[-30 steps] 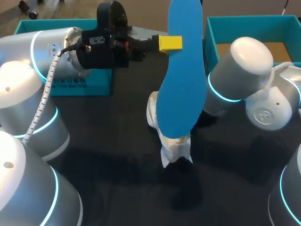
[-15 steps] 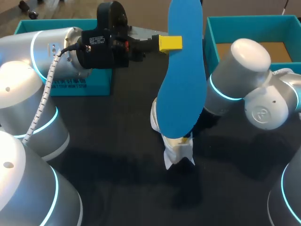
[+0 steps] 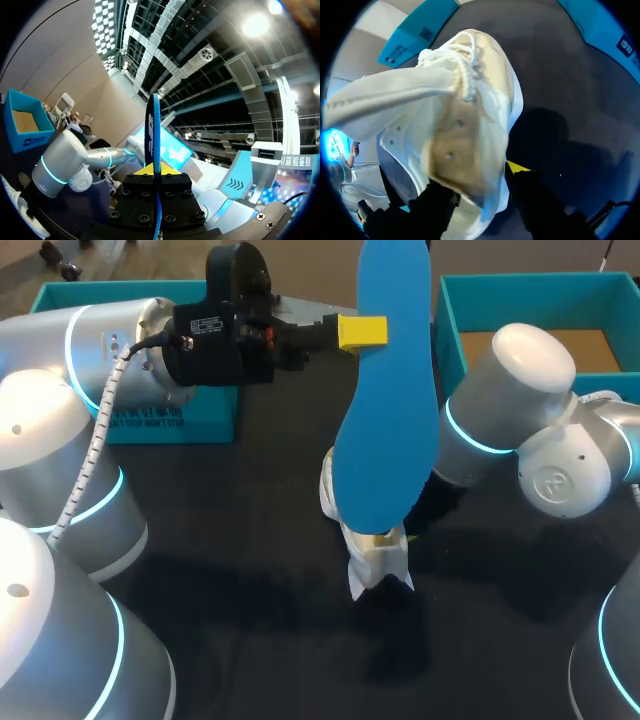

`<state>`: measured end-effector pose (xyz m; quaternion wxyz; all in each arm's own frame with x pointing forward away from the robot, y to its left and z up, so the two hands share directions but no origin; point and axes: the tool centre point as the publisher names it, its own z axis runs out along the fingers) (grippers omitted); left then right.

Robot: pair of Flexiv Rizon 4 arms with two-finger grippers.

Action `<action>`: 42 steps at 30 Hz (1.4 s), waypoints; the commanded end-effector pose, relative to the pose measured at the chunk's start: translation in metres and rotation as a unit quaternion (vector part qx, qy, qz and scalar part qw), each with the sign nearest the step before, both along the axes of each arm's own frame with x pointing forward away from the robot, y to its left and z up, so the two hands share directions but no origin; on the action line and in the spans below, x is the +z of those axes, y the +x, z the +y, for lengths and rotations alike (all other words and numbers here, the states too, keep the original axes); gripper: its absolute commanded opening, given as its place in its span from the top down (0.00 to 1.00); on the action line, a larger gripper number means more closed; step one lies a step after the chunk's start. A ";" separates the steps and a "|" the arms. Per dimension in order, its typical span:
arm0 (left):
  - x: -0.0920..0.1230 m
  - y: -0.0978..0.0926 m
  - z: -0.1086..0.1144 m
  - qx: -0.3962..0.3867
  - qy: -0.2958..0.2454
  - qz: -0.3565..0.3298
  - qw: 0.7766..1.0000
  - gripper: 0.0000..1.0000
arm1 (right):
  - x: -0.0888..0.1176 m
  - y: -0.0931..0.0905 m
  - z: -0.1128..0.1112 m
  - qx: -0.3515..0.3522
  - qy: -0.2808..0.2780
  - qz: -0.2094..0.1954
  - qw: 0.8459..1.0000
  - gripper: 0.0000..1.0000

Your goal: Take the shoe out of the shoebox, open the shoe tongue, remove and reinsert the insole, then place the shoe into the shoebox

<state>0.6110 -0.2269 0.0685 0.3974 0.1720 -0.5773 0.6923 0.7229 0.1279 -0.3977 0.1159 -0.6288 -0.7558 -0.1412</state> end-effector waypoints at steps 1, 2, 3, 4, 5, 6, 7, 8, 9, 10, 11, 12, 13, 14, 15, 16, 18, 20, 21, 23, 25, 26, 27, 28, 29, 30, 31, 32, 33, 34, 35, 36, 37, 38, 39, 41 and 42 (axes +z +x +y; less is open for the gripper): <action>-0.001 0.001 -0.002 0.000 -0.001 0.000 1.000 1.00 | 0.019 -0.004 -0.002 0.001 -0.002 0.004 1.000 0.00; -0.001 0.001 -0.002 0.000 -0.001 0.000 1.000 1.00 | 0.022 -0.004 -0.002 0.001 -0.002 0.005 1.000 0.00; -0.001 0.001 -0.002 0.000 -0.001 0.000 1.000 1.00 | 0.025 -0.005 -0.002 0.002 -0.001 0.005 1.000 0.00; -0.001 0.001 -0.002 0.000 -0.001 0.000 1.000 1.00 | 0.030 -0.005 -0.003 0.001 0.001 0.008 1.000 0.00; -0.001 0.001 -0.002 0.000 -0.001 0.000 1.000 1.00 | 0.035 -0.005 -0.003 -0.001 0.007 0.007 1.000 0.00; -0.001 0.001 -0.002 0.000 -0.001 0.000 1.000 1.00 | 0.037 -0.006 -0.003 -0.002 0.008 0.008 1.000 0.00; -0.001 0.001 -0.002 0.000 -0.001 0.000 1.000 1.00 | 0.042 -0.006 -0.003 -0.003 0.008 0.009 1.000 0.00; -0.001 0.001 -0.002 0.000 -0.001 0.000 1.000 1.00 | 0.046 -0.007 -0.003 -0.003 0.017 0.012 1.000 0.00; -0.001 0.001 -0.002 0.000 -0.001 0.000 1.000 1.00 | 0.048 -0.007 -0.003 -0.002 0.018 0.014 1.000 0.00; -0.001 0.001 -0.002 0.000 -0.001 0.000 1.000 1.00 | 0.052 -0.008 -0.003 0.001 0.023 0.014 1.000 0.00; -0.001 0.001 -0.002 0.000 -0.001 0.000 1.000 1.00 | 0.057 -0.009 -0.002 0.001 0.031 0.016 0.999 0.00; -0.001 0.001 -0.002 0.000 -0.001 0.000 1.000 1.00 | 0.061 -0.010 -0.002 0.002 0.039 0.021 0.999 0.00; -0.001 0.001 -0.002 0.000 -0.001 0.000 1.000 1.00 | 0.066 -0.011 -0.002 0.003 0.050 0.023 0.998 0.00; -0.001 0.001 -0.002 0.000 -0.001 0.000 1.000 1.00 | 0.070 -0.012 -0.002 0.002 0.062 0.024 0.998 0.00; -0.001 0.001 -0.002 0.000 -0.001 0.000 1.000 1.00 | 0.075 -0.013 -0.002 0.002 0.070 0.024 0.997 0.00; -0.001 0.001 -0.002 0.000 -0.001 0.000 1.000 1.00 | 0.078 -0.013 -0.003 0.004 0.077 0.023 0.997 0.00; -0.001 0.001 -0.002 0.000 -0.001 0.000 1.000 1.00 | 0.086 -0.014 -0.001 0.012 0.108 0.018 0.994 0.00; -0.001 0.001 -0.002 0.000 -0.001 0.000 1.000 1.00 | 0.095 -0.015 0.002 0.016 0.130 0.017 0.991 0.00; -0.001 0.001 -0.002 0.000 -0.001 0.000 1.000 1.00 | 0.098 -0.015 0.003 0.018 0.141 0.013 0.990 0.00; -0.001 0.001 -0.002 0.000 -0.001 0.000 1.000 1.00 | 0.105 -0.014 0.005 0.015 0.169 0.008 0.986 0.00; -0.001 0.001 -0.002 0.000 -0.001 0.000 1.000 1.00 | 0.112 -0.015 0.006 0.015 0.190 0.010 0.982 0.00; -0.001 0.001 -0.002 0.000 -0.001 0.000 1.000 1.00 | 0.116 -0.015 0.007 0.018 0.199 0.012 0.980 0.00; -0.001 0.001 -0.002 0.000 -0.001 0.000 1.000 1.00 | 0.118 -0.015 0.008 0.018 0.205 0.014 0.978 0.00; -0.001 0.001 -0.002 0.000 -0.001 0.000 1.000 1.00 | 0.122 -0.016 0.009 0.007 0.213 0.016 0.977 0.00; -0.001 0.001 -0.002 0.000 -0.001 0.000 1.000 1.00 | 0.125 -0.016 0.009 0.003 0.215 0.016 0.976 0.00; -0.001 0.001 -0.002 0.000 -0.001 0.000 1.000 1.00 | 0.125 -0.016 0.009 0.003 0.215 0.016 0.976 0.00; -0.001 0.001 -0.002 0.000 -0.001 0.000 1.000 1.00 | 0.125 -0.016 0.009 0.003 0.215 0.016 0.976 0.00; -0.001 0.001 -0.002 0.000 -0.001 0.000 1.000 1.00 | 0.125 -0.016 0.009 0.003 0.215 0.016 0.976 0.00; -0.001 0.001 -0.002 0.000 -0.001 0.000 1.000 1.00 | 0.125 -0.016 0.009 0.003 0.215 0.016 0.976 0.00; -0.001 0.001 -0.002 0.000 -0.001 0.000 1.000 1.00 | 0.125 -0.016 0.009 0.003 0.215 0.016 0.976 0.00; -0.001 0.001 -0.002 0.000 -0.001 0.000 1.000 1.00 | 0.125 -0.016 0.009 0.003 0.215 0.016 0.976 0.00; -0.001 0.001 -0.002 0.000 -0.001 0.000 1.000 1.00 | 0.125 -0.016 0.009 0.003 0.215 0.016 0.976 0.00; -0.001 0.001 -0.002 0.000 -0.001 0.000 1.000 1.00 | 0.125 -0.016 0.009 0.003 0.215 0.016 0.976 0.00; -0.001 0.001 -0.002 0.000 -0.001 0.000 1.000 1.00 | 0.125 -0.016 0.009 0.003 0.215 0.016 0.976 0.00; -0.001 0.001 -0.002 0.000 -0.001 0.000 1.000 1.00 | 0.125 -0.016 0.009 0.003 0.215 0.016 0.976 0.00; -0.001 0.001 -0.002 0.000 -0.001 0.000 1.000 1.00 | 0.125 -0.016 0.009 0.003 0.215 0.016 0.976 0.00; -0.001 0.001 -0.002 0.000 -0.001 0.000 1.000 1.00 | 0.125 -0.016 0.009 0.003 0.215 0.016 0.976 0.00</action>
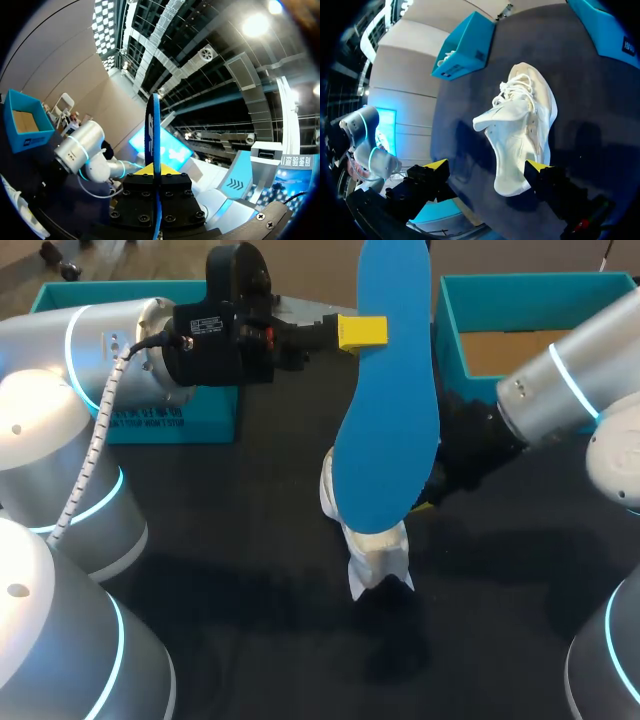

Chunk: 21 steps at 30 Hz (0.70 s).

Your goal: Take the shoe out of the shoebox, open the shoe tongue, remove and reinsert the insole, then place the shoe into the shoebox

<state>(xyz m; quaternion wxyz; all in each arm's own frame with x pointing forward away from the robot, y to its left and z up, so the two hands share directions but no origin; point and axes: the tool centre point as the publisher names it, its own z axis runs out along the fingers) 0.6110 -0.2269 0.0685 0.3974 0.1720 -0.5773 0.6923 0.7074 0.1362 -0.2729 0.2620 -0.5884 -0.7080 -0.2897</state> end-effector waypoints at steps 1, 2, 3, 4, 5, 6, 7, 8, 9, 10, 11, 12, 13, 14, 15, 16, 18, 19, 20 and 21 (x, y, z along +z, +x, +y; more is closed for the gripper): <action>-0.001 0.001 -0.002 0.000 -0.001 0.000 1.000 1.00 | 0.000 -0.001 0.001 -0.001 0.000 0.000 1.000 0.00; -0.001 0.001 -0.002 0.000 -0.001 0.000 1.000 1.00 | 0.000 -0.001 0.001 -0.001 0.000 0.000 1.000 0.00; -0.001 0.001 -0.002 0.000 -0.001 0.000 1.000 1.00 | 0.000 -0.001 0.001 -0.001 0.000 0.000 1.000 0.00; -0.001 0.001 -0.002 0.000 -0.001 0.000 1.000 1.00 | 0.002 -0.001 -0.002 0.000 0.006 -0.002 1.000 0.00; -0.001 0.001 -0.002 0.000 -0.001 0.000 1.000 1.00 | 0.005 -0.001 -0.004 0.000 0.010 -0.006 1.000 0.00; -0.001 0.001 -0.002 0.000 -0.001 0.000 1.000 1.00 | 0.008 -0.001 -0.006 -0.002 0.024 -0.009 1.000 0.00; -0.001 0.001 -0.002 0.000 -0.001 0.000 1.000 1.00 | 0.011 0.000 -0.008 -0.007 0.028 -0.006 1.000 0.00; -0.001 0.001 -0.002 0.000 -0.001 0.000 1.000 1.00 | 0.014 0.001 -0.010 -0.008 0.031 -0.009 0.999 0.00; -0.001 0.001 -0.002 0.000 -0.001 0.000 1.000 1.00 | 0.019 0.002 -0.011 -0.009 0.044 -0.013 0.999 0.00; -0.001 0.001 -0.002 0.000 -0.001 0.000 1.000 1.00 | 0.024 0.003 -0.011 -0.010 0.047 -0.014 0.999 0.00; -0.001 0.001 -0.002 0.000 -0.001 0.000 1.000 1.00 | 0.029 0.004 -0.011 -0.009 0.050 -0.019 0.999 0.00; -0.001 0.001 -0.002 0.000 -0.001 0.000 1.000 1.00 | 0.034 0.005 -0.011 -0.009 0.056 -0.020 0.998 0.00; -0.001 0.001 -0.002 0.000 -0.001 0.000 1.000 1.00 | 0.038 0.006 -0.011 -0.009 0.057 -0.020 0.998 0.00; -0.001 0.001 -0.002 0.000 -0.001 0.000 1.000 1.00 | 0.042 0.008 -0.012 -0.009 0.058 -0.021 0.998 0.00; -0.001 0.001 -0.002 0.000 -0.001 0.000 1.000 1.00 | 0.046 0.009 -0.012 -0.010 0.060 -0.020 0.998 0.00; -0.001 0.001 -0.002 0.000 -0.001 0.000 1.000 1.00 | 0.049 0.011 -0.012 -0.009 0.062 -0.017 0.998 0.00; 0.000 0.001 0.000 0.000 -0.002 -0.009 1.000 1.00 | 0.057 0.012 -0.012 -0.008 0.066 -0.017 0.998 0.00; 0.001 0.002 0.001 -0.004 -0.003 -0.015 1.000 1.00 | 0.060 0.013 -0.012 -0.008 0.065 -0.015 0.998 0.00; 0.002 0.002 0.003 -0.005 -0.004 -0.016 1.000 1.00 | 0.064 0.014 -0.013 -0.008 0.071 -0.017 0.997 0.00; 0.002 0.002 0.004 -0.002 -0.004 -0.023 1.000 1.00 | 0.068 0.014 -0.014 -0.008 0.074 -0.016 0.997 0.00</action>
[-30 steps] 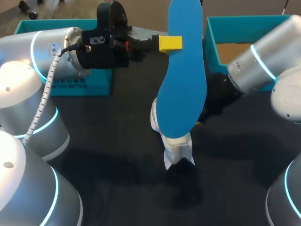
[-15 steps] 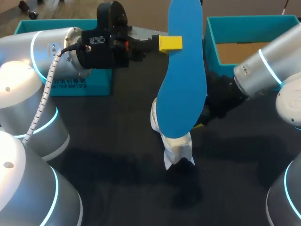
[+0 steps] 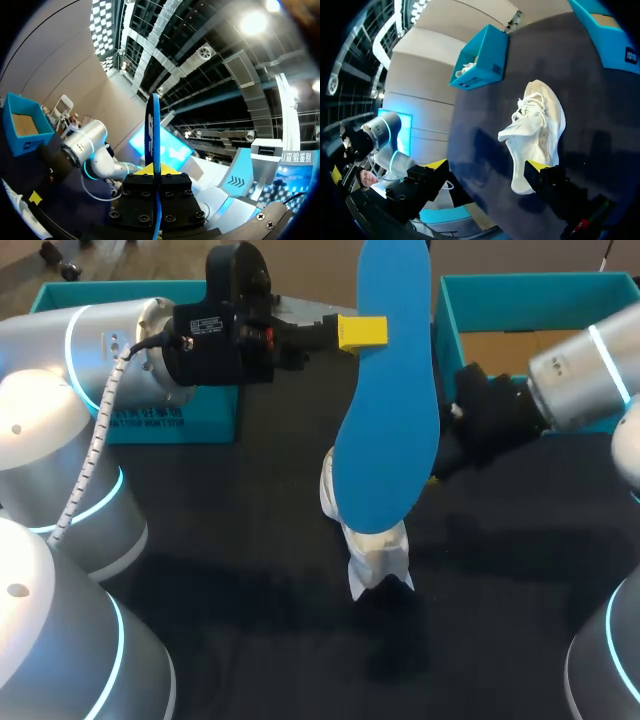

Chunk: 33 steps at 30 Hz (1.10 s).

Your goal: Take the shoe out of the shoebox, open the shoe tongue, remove and reinsert the insole, then place the shoe into the shoebox

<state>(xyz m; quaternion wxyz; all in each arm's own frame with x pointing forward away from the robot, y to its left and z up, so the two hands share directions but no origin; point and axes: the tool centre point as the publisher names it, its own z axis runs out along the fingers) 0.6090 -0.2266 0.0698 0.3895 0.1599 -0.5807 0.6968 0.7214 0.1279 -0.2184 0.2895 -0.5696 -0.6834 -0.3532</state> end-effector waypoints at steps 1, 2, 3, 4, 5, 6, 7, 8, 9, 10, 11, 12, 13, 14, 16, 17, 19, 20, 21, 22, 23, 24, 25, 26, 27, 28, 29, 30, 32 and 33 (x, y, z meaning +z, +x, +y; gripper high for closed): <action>0.001 0.005 0.005 -0.005 -0.002 -0.014 1.000 1.00 | 0.016 0.000 -0.007 -0.001 0.006 0.003 1.000 0.00; 0.001 0.005 0.006 -0.006 -0.002 -0.018 1.000 1.00 | 0.019 0.000 -0.008 -0.004 0.010 0.004 1.000 0.00; 0.002 0.006 0.008 -0.004 -0.007 -0.026 1.000 1.00 | 0.021 0.000 -0.010 -0.008 0.014 0.010 1.000 0.00; 0.002 0.007 0.009 -0.006 -0.009 -0.029 1.000 1.00 | 0.023 0.000 -0.011 -0.012 0.020 0.014 1.000 0.00; 0.002 0.007 0.010 -0.009 -0.010 -0.039 0.999 1.00 | 0.026 0.000 -0.014 -0.016 0.029 0.012 0.999 0.00; 0.001 0.007 0.012 -0.008 -0.009 -0.054 0.998 1.00 | 0.029 -0.001 -0.015 -0.019 0.037 0.014 0.999 0.00; 0.000 0.007 0.013 -0.008 -0.009 -0.061 0.998 1.00 | 0.031 -0.001 -0.017 -0.024 0.041 0.019 0.999 0.00; -0.001 0.008 0.014 -0.012 -0.010 -0.064 0.998 1.00 | 0.033 -0.001 -0.019 -0.029 0.045 0.020 0.998 0.00; -0.002 0.008 0.015 -0.010 -0.009 -0.071 0.997 1.00 | 0.035 -0.002 -0.021 -0.030 0.056 0.019 0.998 0.00; -0.004 0.009 0.016 -0.010 -0.005 -0.080 0.997 1.00 | 0.037 -0.002 -0.022 -0.032 0.060 0.020 0.997 0.00; -0.006 0.009 0.016 -0.011 -0.003 -0.087 0.996 1.00 | 0.038 -0.002 -0.024 -0.036 0.066 0.022 0.997 0.00; -0.007 0.009 0.017 -0.009 -0.007 -0.092 0.996 1.00 | 0.040 -0.003 -0.026 -0.038 0.076 0.020 0.996 0.00; -0.008 0.009 0.018 -0.010 -0.013 -0.095 0.995 1.00 | 0.042 -0.003 -0.027 -0.041 0.081 0.020 0.996 0.00; -0.008 0.008 0.019 -0.011 -0.018 -0.104 0.994 1.00 | 0.043 -0.003 -0.029 -0.045 0.087 0.021 0.995 0.00; -0.010 0.008 0.021 -0.009 -0.028 -0.104 0.994 1.00 | 0.047 -0.004 -0.032 -0.052 0.122 0.020 0.991 0.00; -0.011 0.008 0.022 -0.005 -0.031 -0.113 0.993 1.00 | 0.048 -0.004 -0.034 -0.067 0.133 0.027 0.988 0.00; -0.013 0.008 0.024 0.004 -0.036 -0.122 0.992 1.00 | 0.054 -0.004 -0.039 -0.074 0.153 0.022 0.985 0.00; -0.015 0.009 0.025 0.009 -0.039 -0.124 0.992 1.00 | 0.054 -0.004 -0.039 -0.074 0.153 0.022 0.985 0.00; -0.016 0.010 0.026 0.016 -0.042 -0.125 0.991 1.00 | 0.054 -0.004 -0.039 -0.074 0.153 0.022 0.985 0.00; -0.018 0.011 0.027 0.020 -0.040 -0.128 0.991 1.00 | 0.054 -0.004 -0.039 -0.074 0.153 0.022 0.985 0.00; -0.020 0.012 0.028 0.021 -0.040 -0.137 0.990 1.00 | 0.054 -0.004 -0.039 -0.074 0.153 0.022 0.985 0.00; -0.022 0.013 0.029 0.025 -0.037 -0.148 0.988 1.00 | 0.054 -0.004 -0.039 -0.074 0.153 0.022 0.985 0.00; -0.023 0.014 0.030 0.030 -0.032 -0.163 0.986 1.00 | 0.054 -0.004 -0.039 -0.074 0.153 0.022 0.985 0.00; -0.024 0.015 0.031 0.029 -0.031 -0.176 0.983 1.00 | 0.054 -0.004 -0.039 -0.074 0.153 0.022 0.985 0.00; -0.025 0.016 0.034 0.034 -0.029 -0.200 0.979 1.00 | 0.054 -0.004 -0.039 -0.074 0.153 0.022 0.985 0.00; -0.026 0.017 0.035 0.033 -0.027 -0.208 0.977 1.00 | 0.054 -0.004 -0.039 -0.074 0.153 0.022 0.985 0.00; -0.027 0.019 0.037 0.036 -0.026 -0.225 0.973 1.00 | 0.054 -0.004 -0.039 -0.074 0.153 0.022 0.985 0.00; -0.030 0.021 0.038 0.041 -0.024 -0.266 0.963 1.00 | 0.054 -0.004 -0.039 -0.074 0.153 0.022 0.985 0.00; -0.032 0.024 0.041 0.047 -0.027 -0.288 0.956 1.00 | 0.054 -0.004 -0.039 -0.074 0.153 0.022 0.985 0.00; -0.032 0.025 0.043 0.047 -0.028 -0.318 0.947 1.00 | 0.054 -0.003 -0.037 -0.085 0.162 0.024 0.983 0.00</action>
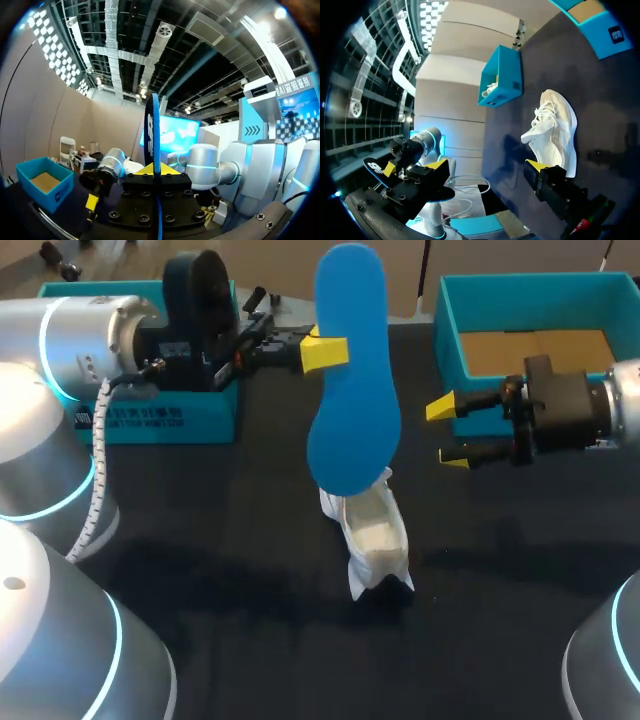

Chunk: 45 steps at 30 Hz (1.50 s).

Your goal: Take the shoe out of the shoebox, open the shoe tongue, remove and reinsert the insole, then place the shoe into the shoebox

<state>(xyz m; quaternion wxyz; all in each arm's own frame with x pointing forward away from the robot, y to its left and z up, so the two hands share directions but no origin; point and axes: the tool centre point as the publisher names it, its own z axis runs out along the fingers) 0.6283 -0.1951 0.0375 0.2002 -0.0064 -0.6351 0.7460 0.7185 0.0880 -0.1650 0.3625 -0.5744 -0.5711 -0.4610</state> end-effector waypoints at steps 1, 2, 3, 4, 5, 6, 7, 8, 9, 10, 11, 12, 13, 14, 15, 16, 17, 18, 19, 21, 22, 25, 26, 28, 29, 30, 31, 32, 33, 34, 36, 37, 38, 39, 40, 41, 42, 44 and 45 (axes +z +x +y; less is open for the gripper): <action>0.000 0.007 0.014 0.004 -0.007 -0.066 0.998 1.00 | 0.002 0.001 0.006 -0.022 0.021 0.003 1.000 0.00; 0.001 0.008 0.016 0.008 -0.012 -0.086 0.996 1.00 | 0.003 0.003 0.009 -0.029 0.029 0.011 0.999 0.00; 0.000 0.008 0.018 0.006 -0.014 -0.105 0.994 1.00 | 0.004 0.005 0.011 -0.036 0.026 0.009 0.999 0.00; -0.001 0.009 0.019 0.006 -0.017 -0.116 0.993 1.00 | 0.006 0.008 0.014 -0.038 0.026 0.010 0.999 0.00; -0.002 0.009 0.020 0.009 -0.020 -0.129 0.991 1.00 | 0.007 0.009 0.015 -0.039 0.027 0.015 0.999 0.00; -0.002 0.010 0.022 0.010 -0.025 -0.140 0.990 1.00 | 0.008 0.011 0.017 -0.040 0.027 0.018 0.999 0.00; -0.004 0.011 0.024 0.011 -0.027 -0.166 0.986 1.00 | 0.010 0.013 0.019 -0.043 0.030 0.016 0.999 0.00; -0.006 0.012 0.025 0.011 -0.029 -0.181 0.983 1.00 | 0.012 0.015 0.021 -0.046 0.036 0.017 0.998 0.00; -0.009 0.014 0.027 0.014 -0.033 -0.204 0.978 1.00 | 0.014 0.017 0.023 -0.048 0.039 0.023 0.998 0.00; -0.009 0.014 0.027 0.016 -0.035 -0.211 0.977 1.00 | 0.016 0.018 0.024 -0.049 0.038 0.021 0.998 0.00; -0.013 0.016 0.028 0.017 -0.038 -0.250 0.967 1.00 | 0.020 0.019 0.026 -0.051 0.045 0.023 0.997 0.00; -0.015 0.017 0.028 0.020 -0.044 -0.267 0.963 1.00 | 0.022 0.020 0.027 -0.051 0.045 0.025 0.997 0.00; -0.017 0.018 0.029 0.023 -0.049 -0.290 0.955 1.00 | 0.025 0.020 0.028 -0.053 0.046 0.025 0.997 0.00; -0.020 0.019 0.029 0.021 -0.052 -0.310 0.949 1.00 | 0.027 0.020 0.029 -0.056 0.050 0.031 0.997 0.00; -0.023 0.020 0.029 0.024 -0.058 -0.334 0.941 1.00 | 0.029 0.021 0.030 -0.058 0.050 0.032 0.997 0.00; -0.026 0.021 0.029 0.024 -0.064 -0.350 0.934 1.00 | 0.033 0.021 0.030 -0.059 0.055 0.029 0.996 0.00; -0.028 0.022 0.030 0.023 -0.071 -0.375 0.924 1.00 | 0.035 0.021 0.031 -0.059 0.056 0.029 0.996 0.00; -0.030 0.023 0.030 0.023 -0.073 -0.389 0.918 1.00 | 0.038 0.021 0.031 -0.060 0.054 0.032 0.996 0.00; -0.031 0.024 0.030 0.026 -0.082 -0.398 0.913 1.00 | 0.040 0.021 0.032 -0.063 0.048 0.033 0.996 0.00; -0.031 0.027 0.031 0.032 -0.090 -0.421 0.902 1.00 | 0.044 0.021 0.033 -0.061 0.052 0.031 0.996 0.00; -0.032 0.027 0.031 0.035 -0.095 -0.427 0.899 1.00 | 0.045 0.021 0.033 -0.061 0.053 0.030 0.996 0.00; -0.036 0.030 0.032 0.027 -0.101 -0.475 0.873 1.00 | 0.048 0.022 0.035 -0.060 0.053 0.027 0.996 0.00; -0.038 0.031 0.033 0.028 -0.103 -0.483 0.869 1.00 | 0.048 0.023 0.036 -0.064 0.052 0.027 0.996 0.00; -0.043 0.031 0.033 0.024 -0.109 -0.507 0.855 1.00 | 0.050 0.024 0.036 -0.076 0.049 0.032 0.995 0.00; -0.046 0.032 0.034 0.019 -0.109 -0.523 0.845 1.00 | 0.051 0.025 0.036 -0.081 0.050 0.035 0.995 0.00; -0.049 0.033 0.034 0.015 -0.113 -0.540 0.834 1.00 | 0.052 0.026 0.036 -0.083 0.053 0.038 0.994 0.00; -0.052 0.034 0.034 0.009 -0.113 -0.555 0.824 1.00 | 0.053 0.026 0.036 -0.084 0.057 0.040 0.994 0.00; -0.056 0.034 0.035 0.007 -0.113 -0.566 0.816 1.00 | 0.055 0.027 0.036 -0.084 0.057 0.040 0.994 0.00; -0.059 0.036 0.035 0.004 -0.108 -0.577 0.809 1.00 | 0.057 0.027 0.037 -0.083 0.058 0.040 0.994 0.00; -0.063 0.036 0.035 0.000 -0.103 -0.582 0.806 1.00 | 0.059 0.027 0.037 -0.080 0.059 0.039 0.994 0.00; -0.068 0.037 0.035 -0.003 -0.101 -0.591 0.800 1.00 | 0.061 0.027 0.038 -0.079 0.057 0.039 0.994 0.00; -0.070 0.037 0.035 -0.004 -0.101 -0.594 0.798 1.00 | 0.062 0.027 0.039 -0.078 0.056 0.039 0.995 0.00; -0.071 0.037 0.035 -0.004 -0.104 -0.600 0.793 1.00 | 0.062 0.028 0.039 -0.077 0.056 0.039 0.995 0.00; -0.074 0.037 0.035 -0.006 -0.101 -0.608 0.788 1.00 | 0.063 0.028 0.039 -0.076 0.056 0.039 0.995 0.00; -0.077 0.038 0.035 -0.007 -0.100 -0.616 0.781 1.00 | 0.063 0.028 0.040 -0.074 0.057 0.039 0.995 0.00; -0.078 0.038 0.034 -0.005 -0.101 -0.621 0.777 1.00 | 0.063 0.028 0.040 -0.072 0.057 0.039 0.995 0.00; -0.080 0.039 0.034 -0.005 -0.100 -0.630 0.770 1.00 | 0.063 0.028 0.041 -0.071 0.059 0.039 0.995 0.00; -0.084 0.041 0.033 -0.002 -0.100 -0.636 0.765 1.00 | 0.064 0.028 0.042 -0.069 0.061 0.039 0.995 0.00; -0.085 0.042 0.033 0.002 -0.102 -0.643 0.759 1.00 | 0.065 0.028 0.043 -0.068 0.061 0.039 0.995 0.00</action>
